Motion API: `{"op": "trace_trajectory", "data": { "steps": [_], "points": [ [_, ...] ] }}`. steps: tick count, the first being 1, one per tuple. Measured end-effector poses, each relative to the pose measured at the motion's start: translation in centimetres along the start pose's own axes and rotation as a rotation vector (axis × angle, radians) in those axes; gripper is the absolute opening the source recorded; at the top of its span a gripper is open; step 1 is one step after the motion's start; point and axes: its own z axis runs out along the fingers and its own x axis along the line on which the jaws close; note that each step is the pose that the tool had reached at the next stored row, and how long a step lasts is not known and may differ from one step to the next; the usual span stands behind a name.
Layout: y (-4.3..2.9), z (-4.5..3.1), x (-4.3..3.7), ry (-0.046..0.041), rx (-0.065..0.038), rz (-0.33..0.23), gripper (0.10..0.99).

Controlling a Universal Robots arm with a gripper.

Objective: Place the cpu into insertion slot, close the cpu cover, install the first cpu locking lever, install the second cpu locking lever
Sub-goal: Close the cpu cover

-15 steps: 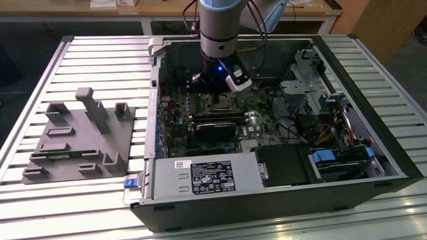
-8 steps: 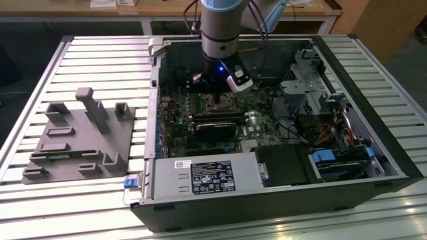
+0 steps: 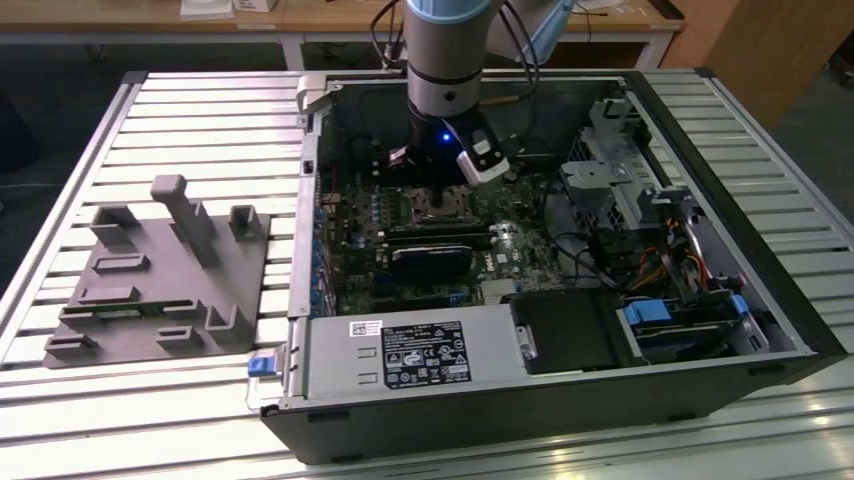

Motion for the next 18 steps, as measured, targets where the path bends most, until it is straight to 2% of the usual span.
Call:
{"op": "trace_trajectory", "data": {
  "steps": [5, 18],
  "points": [
    [0.04, -0.42, -0.01, 0.0, -0.007, 0.0, 0.106],
    [-0.15, -0.36, 0.81, -0.0021, -0.007, 0.0, 0.106]
  ]
}}
